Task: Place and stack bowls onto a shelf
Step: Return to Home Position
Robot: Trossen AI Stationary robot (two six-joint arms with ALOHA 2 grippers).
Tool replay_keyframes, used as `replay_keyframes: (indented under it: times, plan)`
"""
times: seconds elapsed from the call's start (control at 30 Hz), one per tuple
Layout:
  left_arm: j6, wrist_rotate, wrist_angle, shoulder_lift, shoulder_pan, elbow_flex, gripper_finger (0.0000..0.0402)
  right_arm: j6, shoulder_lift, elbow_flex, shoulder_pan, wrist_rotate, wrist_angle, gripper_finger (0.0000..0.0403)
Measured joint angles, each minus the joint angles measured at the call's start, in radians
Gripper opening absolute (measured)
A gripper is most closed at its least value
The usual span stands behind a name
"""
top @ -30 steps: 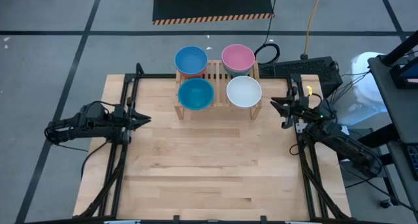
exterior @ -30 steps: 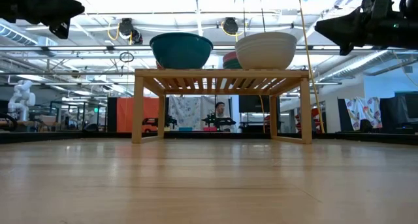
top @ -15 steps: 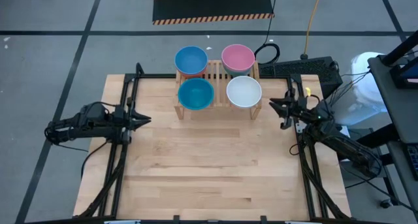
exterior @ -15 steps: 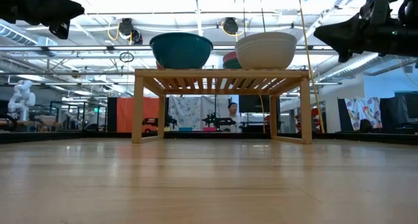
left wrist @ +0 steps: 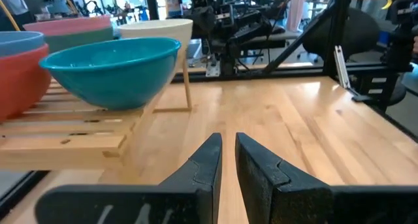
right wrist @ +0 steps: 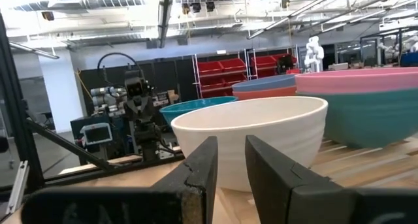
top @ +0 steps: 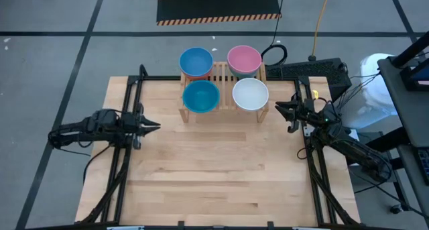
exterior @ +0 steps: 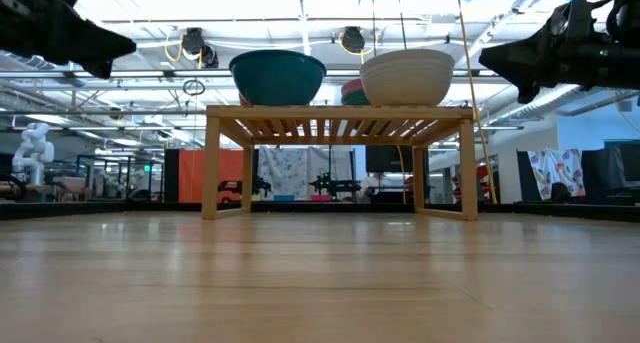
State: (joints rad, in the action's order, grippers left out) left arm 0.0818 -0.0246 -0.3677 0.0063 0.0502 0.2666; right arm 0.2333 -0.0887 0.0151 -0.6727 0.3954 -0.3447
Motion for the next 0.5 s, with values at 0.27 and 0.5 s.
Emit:
replay_keyframes:
  times: [0.27,0.5]
  plan:
    - [0.010,0.000,0.148,0.000,0.000,-0.127,0.0051,0.017,0.000,0.000,0.000,0.002,0.001,0.0075]
    - [0.015,0.000,0.191,0.000,0.000,-0.170,0.0051,0.036,0.000,-0.001,0.000,0.002,0.022,0.0075]
